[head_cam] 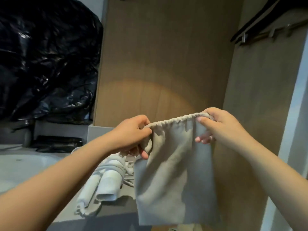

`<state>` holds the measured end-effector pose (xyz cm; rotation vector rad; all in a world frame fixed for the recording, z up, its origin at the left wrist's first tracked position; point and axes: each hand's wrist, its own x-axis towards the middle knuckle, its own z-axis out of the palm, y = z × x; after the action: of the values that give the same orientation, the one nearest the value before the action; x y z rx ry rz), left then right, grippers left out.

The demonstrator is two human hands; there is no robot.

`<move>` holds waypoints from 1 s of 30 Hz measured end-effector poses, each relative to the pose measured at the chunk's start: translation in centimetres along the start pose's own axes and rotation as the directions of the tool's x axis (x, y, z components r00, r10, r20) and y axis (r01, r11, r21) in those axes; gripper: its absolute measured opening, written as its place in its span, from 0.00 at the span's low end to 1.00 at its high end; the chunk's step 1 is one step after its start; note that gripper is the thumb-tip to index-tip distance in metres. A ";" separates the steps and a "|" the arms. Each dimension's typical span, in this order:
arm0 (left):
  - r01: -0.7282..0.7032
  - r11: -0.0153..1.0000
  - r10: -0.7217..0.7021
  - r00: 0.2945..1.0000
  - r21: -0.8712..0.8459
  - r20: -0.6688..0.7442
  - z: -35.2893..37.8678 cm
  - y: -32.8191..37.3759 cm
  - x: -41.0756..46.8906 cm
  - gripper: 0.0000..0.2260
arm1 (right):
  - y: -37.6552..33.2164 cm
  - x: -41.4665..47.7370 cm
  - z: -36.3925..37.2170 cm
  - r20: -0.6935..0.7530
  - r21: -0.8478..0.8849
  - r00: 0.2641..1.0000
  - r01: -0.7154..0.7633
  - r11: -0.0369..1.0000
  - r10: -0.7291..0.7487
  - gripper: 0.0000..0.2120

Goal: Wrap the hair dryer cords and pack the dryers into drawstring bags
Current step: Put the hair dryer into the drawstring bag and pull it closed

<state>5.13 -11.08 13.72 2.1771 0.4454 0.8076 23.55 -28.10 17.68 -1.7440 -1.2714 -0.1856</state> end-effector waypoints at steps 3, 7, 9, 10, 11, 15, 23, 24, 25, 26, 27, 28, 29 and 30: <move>0.049 0.946 -0.074 0.995 -0.321 -0.067 -4.2 -0.8 0.3 0.03 | -2.9 2.7 2.6 -0.017 0.214 1.000 0.026 0.976 -0.023 0.07; -0.055 0.941 -0.070 0.933 -0.333 -0.353 -9.3 -2.7 0.8 0.04 | -5.7 6.6 6.9 -0.156 0.114 0.969 0.213 0.970 -0.194 0.06; -0.108 0.993 0.063 0.845 -0.054 -0.531 -11.4 -3.3 1.0 0.03 | -7.5 8.5 9.1 -0.178 0.041 0.949 0.272 0.961 -0.261 0.06; -0.122 0.990 0.141 0.797 0.072 -0.587 -12.7 -3.6 1.2 0.02 | -8.5 9.5 10.2 -0.186 0.022 0.937 0.305 0.952 -0.296 0.06; -0.145 0.976 0.215 0.752 0.161 -0.623 -13.9 -3.9 1.3 0.01 | -9.5 10.5 11.2 -0.196 0.003 0.921 0.344 0.939 -0.337 0.05; -0.199 0.873 0.469 0.593 0.446 -0.654 -18.7 -4.6 1.0 0.05 | -12.8 13.3 15.0 -0.272 0.056 0.849 0.485 0.873 -0.454 0.02; 0.170 0.778 0.180 0.862 0.605 -0.474 -17.7 -11.6 -4.2 0.02 | -5.7 10.2 23.1 0.235 0.190 0.921 0.270 0.944 -0.311 0.08; 0.235 0.750 0.069 0.901 0.618 -0.427 -16.5 -13.3 -5.2 0.03 | -4.0 9.0 24.1 0.374 0.130 0.894 0.213 0.968 -0.247 0.10; 0.279 0.731 -0.022 0.921 0.623 -0.388 -15.3 -14.8 -6.1 0.05 | -2.2 7.8 25.0 0.490 0.068 0.852 0.171 0.983 -0.182 0.12; 0.310 0.727 -0.097 0.929 0.612 -0.356 -14.2 -16.4 -7.0 0.06 | -0.8 6.6 25.7 0.571 0.019 0.811 0.143 0.990 -0.128 0.16; 0.333 0.738 -0.154 0.930 0.587 -0.334 -13.2 -17.6 -7.7 0.07 | 0.4 5.5 26.1 0.615 -0.009 0.783 0.124 0.992 -0.092 0.20; 0.357 0.747 -0.203 0.926 0.561 -0.319 -12.2 -18.6 -8.3 0.08 | 1.3 4.6 26.3 0.633 -0.016 0.771 0.103 0.995 -0.070 0.23; 0.377 0.746 -0.238 0.921 0.549 -0.309 -11.3 -19.2 -8.9 0.09 | 2.0 3.9 26.3 0.634 -0.017 0.772 0.078 0.997 -0.049 0.24; 0.387 0.738 -0.259 0.919 0.553 -0.297 -10.6 -19.7 -9.2 0.10 | 2.7 3.4 26.2 0.620 -0.020 0.784 0.054 0.998 -0.030 0.24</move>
<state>-9.94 2.46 0.53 2.4793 1.3109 0.7525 17.38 -6.37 3.73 -1.8805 -1.7832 0.3845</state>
